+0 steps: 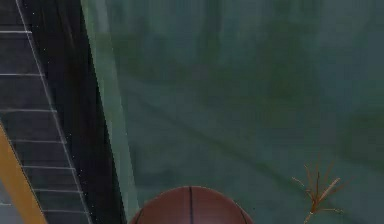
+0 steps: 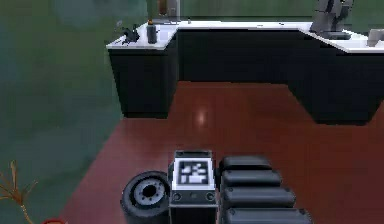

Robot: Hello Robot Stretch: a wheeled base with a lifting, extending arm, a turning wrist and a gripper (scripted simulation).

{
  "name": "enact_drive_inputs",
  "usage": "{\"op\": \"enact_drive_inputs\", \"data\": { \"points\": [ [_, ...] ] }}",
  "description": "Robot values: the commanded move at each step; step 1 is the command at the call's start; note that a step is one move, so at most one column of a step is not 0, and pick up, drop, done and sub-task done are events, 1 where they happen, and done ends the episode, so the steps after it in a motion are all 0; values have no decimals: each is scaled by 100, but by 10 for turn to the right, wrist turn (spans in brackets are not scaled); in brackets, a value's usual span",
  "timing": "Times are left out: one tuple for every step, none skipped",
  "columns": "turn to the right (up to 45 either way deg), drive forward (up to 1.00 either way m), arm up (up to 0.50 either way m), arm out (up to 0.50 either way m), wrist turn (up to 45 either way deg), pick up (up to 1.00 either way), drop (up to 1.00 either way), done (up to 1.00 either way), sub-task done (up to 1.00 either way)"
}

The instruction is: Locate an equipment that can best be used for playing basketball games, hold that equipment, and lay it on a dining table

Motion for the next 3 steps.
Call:
{"op": "enact_drive_inputs", "data": {
  "points": [
    [-450,0,0,0,0,0,0,0,0],
    [-120,0,0,0,0,0,0,0,0],
    [0,70,0,0,0,0,0,0,0]
  ]
}}
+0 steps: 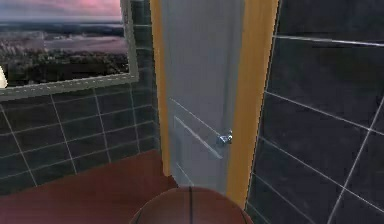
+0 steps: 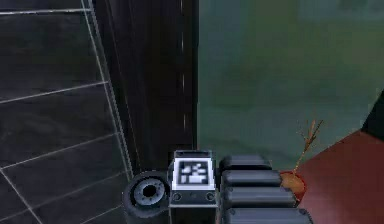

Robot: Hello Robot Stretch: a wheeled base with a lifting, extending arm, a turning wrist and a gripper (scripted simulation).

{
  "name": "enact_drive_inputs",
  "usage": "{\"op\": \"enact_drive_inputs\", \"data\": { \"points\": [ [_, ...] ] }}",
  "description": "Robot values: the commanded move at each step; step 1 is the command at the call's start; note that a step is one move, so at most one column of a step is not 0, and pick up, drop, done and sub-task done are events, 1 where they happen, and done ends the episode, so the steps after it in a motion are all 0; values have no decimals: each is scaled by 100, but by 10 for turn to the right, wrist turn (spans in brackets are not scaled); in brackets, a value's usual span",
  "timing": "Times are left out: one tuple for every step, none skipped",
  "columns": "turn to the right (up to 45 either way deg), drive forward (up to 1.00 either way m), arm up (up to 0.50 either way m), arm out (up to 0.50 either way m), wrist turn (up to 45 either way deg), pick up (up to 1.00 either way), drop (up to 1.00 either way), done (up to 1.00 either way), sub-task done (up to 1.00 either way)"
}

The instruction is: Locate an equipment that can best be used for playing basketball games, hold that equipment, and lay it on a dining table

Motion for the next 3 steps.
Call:
{"op": "enact_drive_inputs", "data": {
  "points": [
    [-450,0,0,0,0,0,0,0,0],
    [-450,0,0,0,0,0,0,0,0],
    [-30,0,0,0,0,0,0,0,0]
  ]
}}
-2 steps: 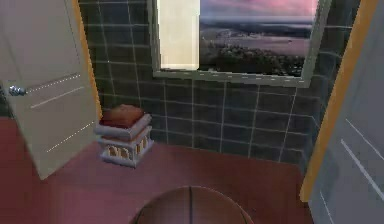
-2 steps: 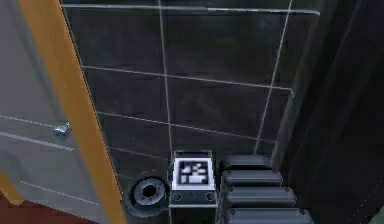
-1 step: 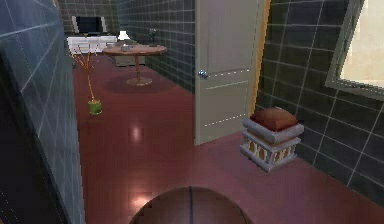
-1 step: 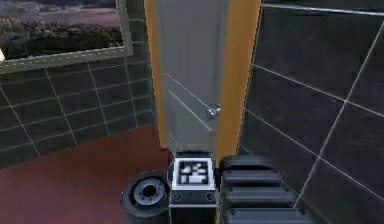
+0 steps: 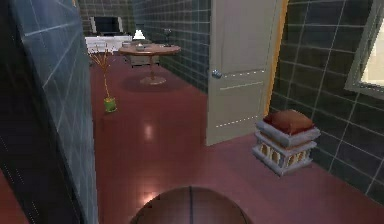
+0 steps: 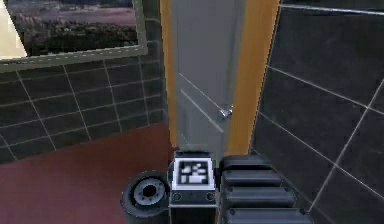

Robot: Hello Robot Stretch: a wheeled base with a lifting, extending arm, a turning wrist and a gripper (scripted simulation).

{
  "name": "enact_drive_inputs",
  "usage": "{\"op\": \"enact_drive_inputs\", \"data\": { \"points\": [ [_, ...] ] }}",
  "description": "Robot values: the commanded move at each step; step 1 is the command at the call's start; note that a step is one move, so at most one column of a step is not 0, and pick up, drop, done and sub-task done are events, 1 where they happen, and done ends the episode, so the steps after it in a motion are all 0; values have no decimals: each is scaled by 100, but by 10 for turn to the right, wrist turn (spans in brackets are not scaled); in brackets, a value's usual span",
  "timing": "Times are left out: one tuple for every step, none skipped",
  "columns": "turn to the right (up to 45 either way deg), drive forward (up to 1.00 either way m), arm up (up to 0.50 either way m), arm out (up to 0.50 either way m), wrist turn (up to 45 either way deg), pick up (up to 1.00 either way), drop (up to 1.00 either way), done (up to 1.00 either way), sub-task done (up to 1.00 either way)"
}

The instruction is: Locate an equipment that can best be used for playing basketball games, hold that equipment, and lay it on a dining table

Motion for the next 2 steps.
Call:
{"op": "enact_drive_inputs", "data": {
  "points": [
    [0,45,0,0,0,0,0,0,0],
    [-150,0,0,0,0,0,0,0,0]
  ]
}}
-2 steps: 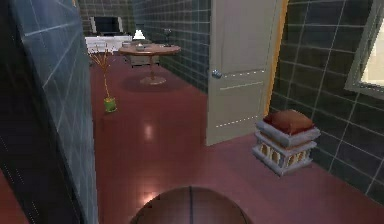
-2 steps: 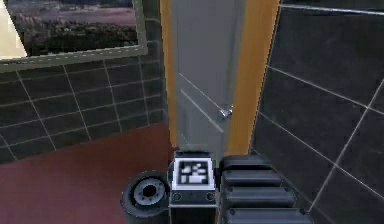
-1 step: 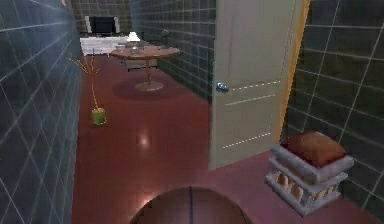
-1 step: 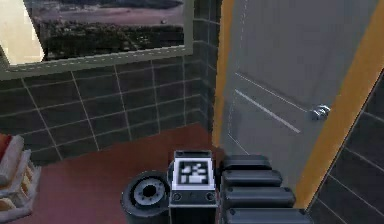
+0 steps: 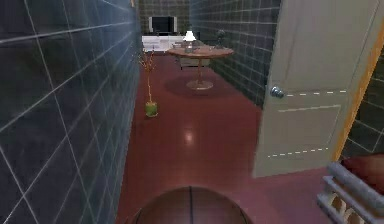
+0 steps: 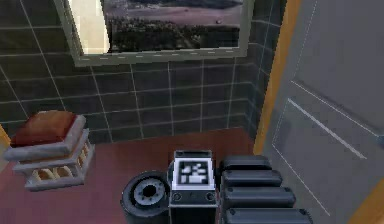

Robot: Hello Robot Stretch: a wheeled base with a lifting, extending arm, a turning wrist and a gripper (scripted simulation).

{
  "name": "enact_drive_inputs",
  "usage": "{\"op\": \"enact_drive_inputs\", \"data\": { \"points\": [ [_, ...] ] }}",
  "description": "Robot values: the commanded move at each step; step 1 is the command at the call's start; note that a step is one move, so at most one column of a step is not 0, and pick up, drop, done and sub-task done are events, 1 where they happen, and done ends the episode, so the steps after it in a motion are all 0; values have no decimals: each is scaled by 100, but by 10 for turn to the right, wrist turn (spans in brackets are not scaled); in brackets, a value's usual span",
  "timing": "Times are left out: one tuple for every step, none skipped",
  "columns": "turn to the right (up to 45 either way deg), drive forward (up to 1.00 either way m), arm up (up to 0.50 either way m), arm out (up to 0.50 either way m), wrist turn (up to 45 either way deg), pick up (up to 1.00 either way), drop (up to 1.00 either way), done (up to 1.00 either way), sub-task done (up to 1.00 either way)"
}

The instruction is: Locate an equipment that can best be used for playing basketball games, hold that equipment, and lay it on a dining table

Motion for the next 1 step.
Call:
{"op": "enact_drive_inputs", "data": {
  "points": [
    [-30,0,0,0,0,0,0,0,0]
  ]
}}
